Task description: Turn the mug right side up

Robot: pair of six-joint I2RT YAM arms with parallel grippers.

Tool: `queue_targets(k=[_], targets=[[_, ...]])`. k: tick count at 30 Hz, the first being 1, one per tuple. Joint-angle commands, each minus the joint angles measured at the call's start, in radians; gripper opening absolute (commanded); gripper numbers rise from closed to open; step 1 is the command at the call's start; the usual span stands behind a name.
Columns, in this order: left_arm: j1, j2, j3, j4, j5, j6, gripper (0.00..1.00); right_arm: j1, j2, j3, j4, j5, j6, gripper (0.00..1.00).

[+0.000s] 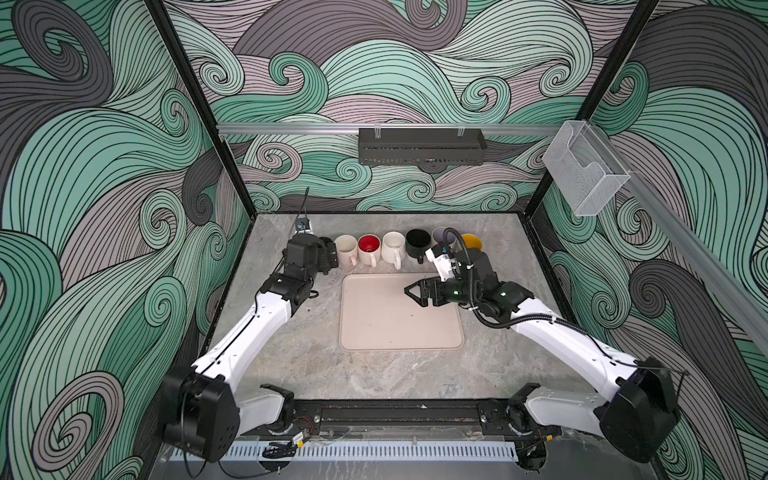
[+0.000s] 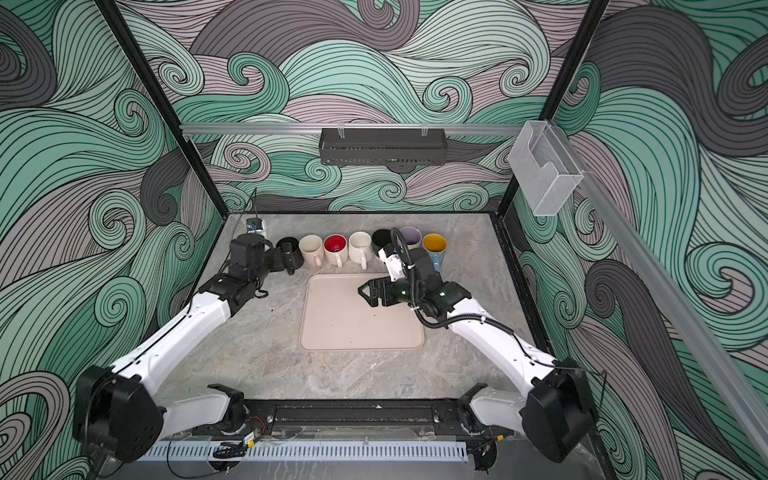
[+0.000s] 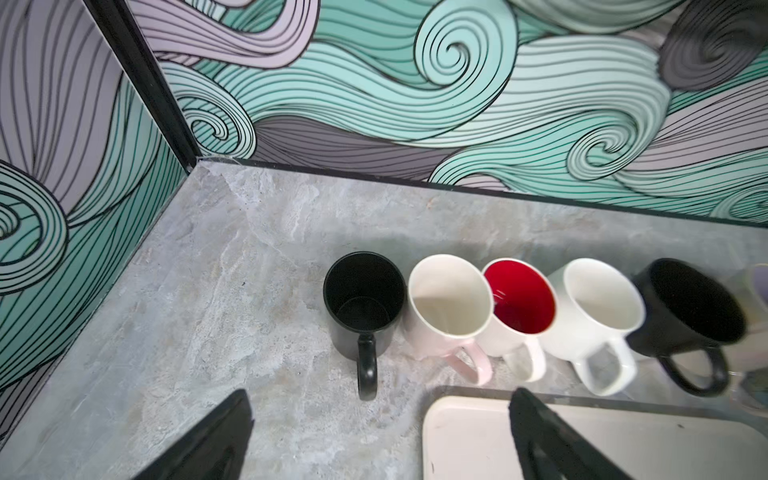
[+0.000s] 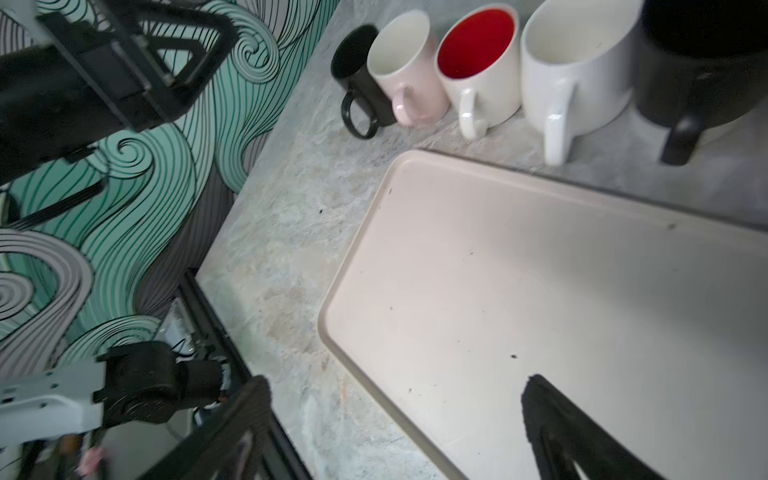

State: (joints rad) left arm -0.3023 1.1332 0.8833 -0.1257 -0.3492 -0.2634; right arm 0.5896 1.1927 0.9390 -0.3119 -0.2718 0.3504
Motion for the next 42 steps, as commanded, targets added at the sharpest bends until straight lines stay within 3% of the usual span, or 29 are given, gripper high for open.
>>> queue_targets(k=[1, 6, 8, 10, 13, 15, 18, 20, 22, 24, 26, 27, 29, 31, 42], targets=[[-0.016, -0.094, -0.108, 0.002, -0.1, 0.0, 0.98, -0.007, -0.091, -0.045, -0.071, 0.359, -0.081, 1.0], [-0.019, -0.254, -0.373, 0.229, -0.157, 0.141, 0.99, -0.015, -0.302, -0.338, 0.274, 0.745, -0.333, 1.0], [-0.012, -0.274, -0.457, 0.323, -0.232, 0.179, 0.99, -0.063, -0.333, -0.365, 0.283, 0.84, -0.367, 1.0], [0.014, -0.237, -0.553, 0.491, -0.321, 0.176, 0.99, -0.149, -0.326, -0.38, 0.293, 0.84, -0.382, 1.0], [0.081, -0.126, -0.611, 0.634, -0.33, 0.202, 0.99, -0.293, -0.249, -0.422, 0.382, 0.809, -0.383, 1.0], [0.124, -0.002, -0.63, 0.778, -0.31, 0.206, 0.99, -0.37, -0.18, -0.498, 0.594, 0.766, -0.388, 1.0], [0.152, 0.12, -0.56, 0.809, -0.251, 0.224, 0.99, -0.414, -0.033, -0.624, 1.013, 0.696, -0.421, 1.0], [0.165, 0.209, -0.537, 0.898, -0.255, 0.248, 0.99, -0.421, 0.079, -0.626, 1.119, 0.673, -0.431, 1.0], [0.21, 0.308, -0.548, 1.003, -0.149, 0.229, 0.99, -0.427, 0.183, -0.616, 1.18, 0.641, -0.426, 1.0], [0.221, 0.374, -0.558, 1.094, -0.112, 0.254, 0.99, -0.439, 0.297, -0.642, 1.352, 0.619, -0.436, 1.0], [0.239, 0.375, -0.532, 1.003, -0.068, 0.228, 0.99, -0.48, 0.387, -0.67, 1.496, 0.571, -0.41, 1.0], [0.25, 0.379, -0.502, 0.955, -0.011, 0.237, 0.99, -0.48, 0.382, -0.665, 1.47, 0.561, -0.412, 1.0], [0.289, 0.396, -0.432, 0.84, 0.108, 0.235, 0.98, -0.49, 0.33, -0.592, 1.241, 0.55, -0.386, 1.0], [0.345, 0.396, -0.403, 0.779, 0.213, 0.209, 0.98, -0.529, 0.359, -0.558, 1.228, 0.499, -0.365, 1.0], [0.344, 0.395, -0.406, 0.781, 0.21, 0.212, 0.99, -0.539, 0.347, -0.544, 1.176, 0.489, -0.353, 1.0]])
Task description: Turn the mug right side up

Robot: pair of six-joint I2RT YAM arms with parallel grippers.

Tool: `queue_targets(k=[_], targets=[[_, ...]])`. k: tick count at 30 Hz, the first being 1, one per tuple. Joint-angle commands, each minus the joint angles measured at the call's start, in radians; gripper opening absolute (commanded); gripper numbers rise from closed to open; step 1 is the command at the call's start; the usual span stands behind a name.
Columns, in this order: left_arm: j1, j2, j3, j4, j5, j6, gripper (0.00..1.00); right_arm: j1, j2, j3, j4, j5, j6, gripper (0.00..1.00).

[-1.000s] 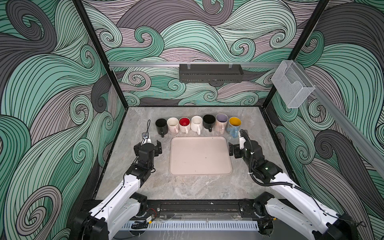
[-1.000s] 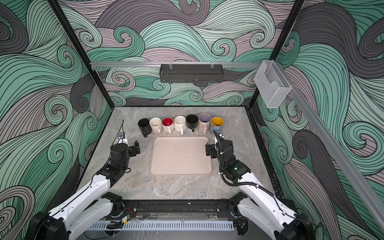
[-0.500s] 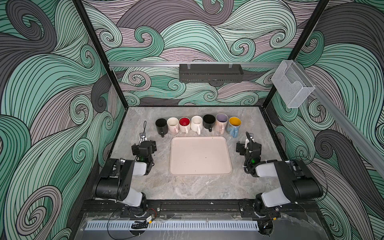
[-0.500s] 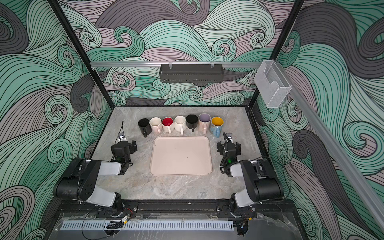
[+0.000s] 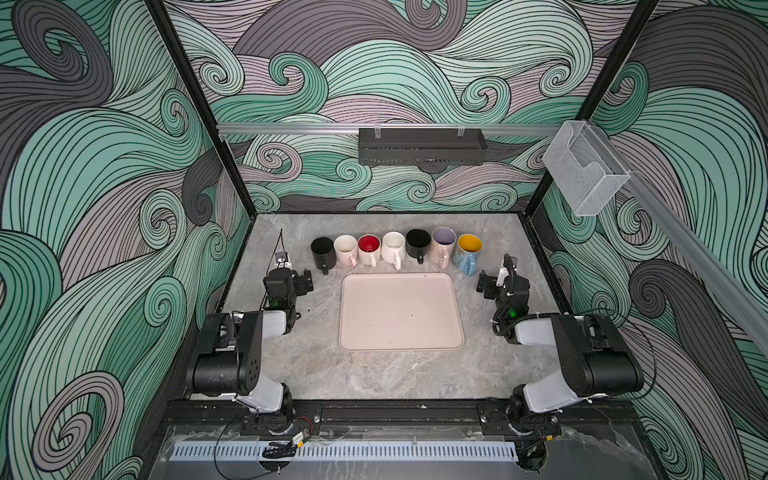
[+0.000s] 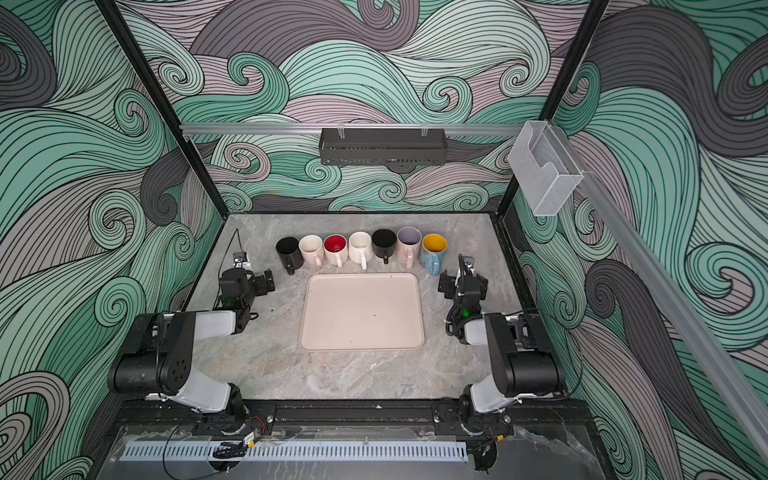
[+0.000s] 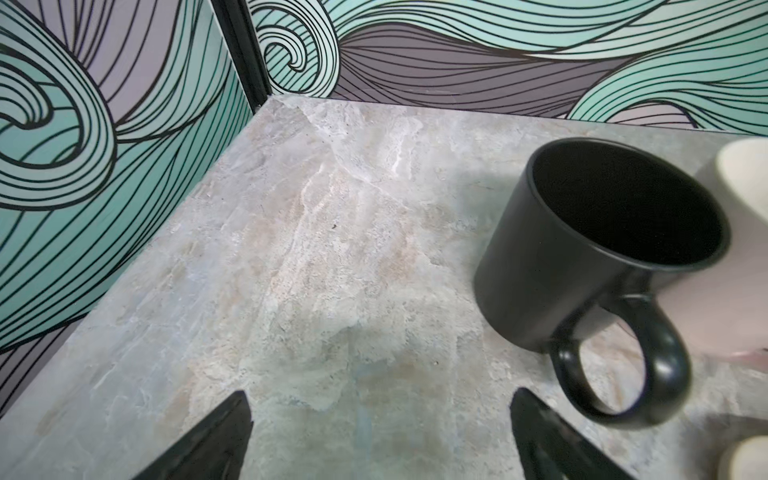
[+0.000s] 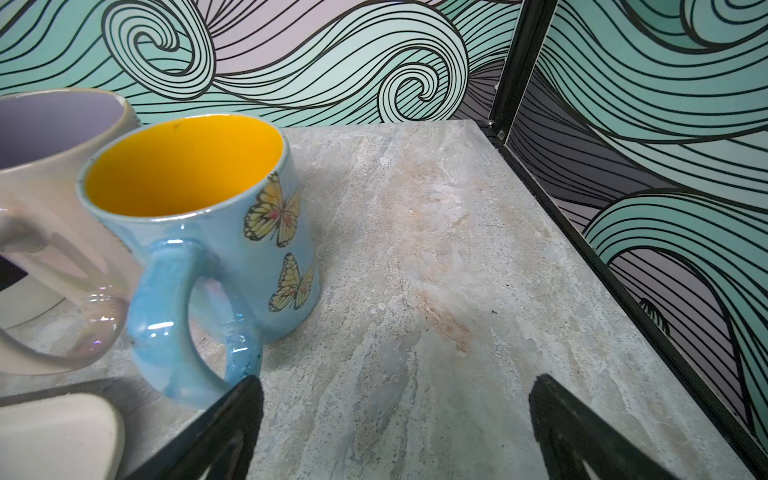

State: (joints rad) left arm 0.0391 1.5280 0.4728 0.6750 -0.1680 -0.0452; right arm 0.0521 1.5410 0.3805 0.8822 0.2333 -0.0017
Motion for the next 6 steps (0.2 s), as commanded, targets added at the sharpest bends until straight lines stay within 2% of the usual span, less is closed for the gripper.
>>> queue_targets(k=[1, 6], targets=[[0.002, 0.0, 0.006, -0.02, 0.028, -0.007, 0.99, -0.002, 0.007, 0.026, -0.032, -0.019, 0.001, 1.0], [0.003, -0.001, 0.006, -0.019, 0.028, -0.008, 0.99, -0.011, -0.006, 0.009, -0.014, -0.045, -0.002, 1.0]])
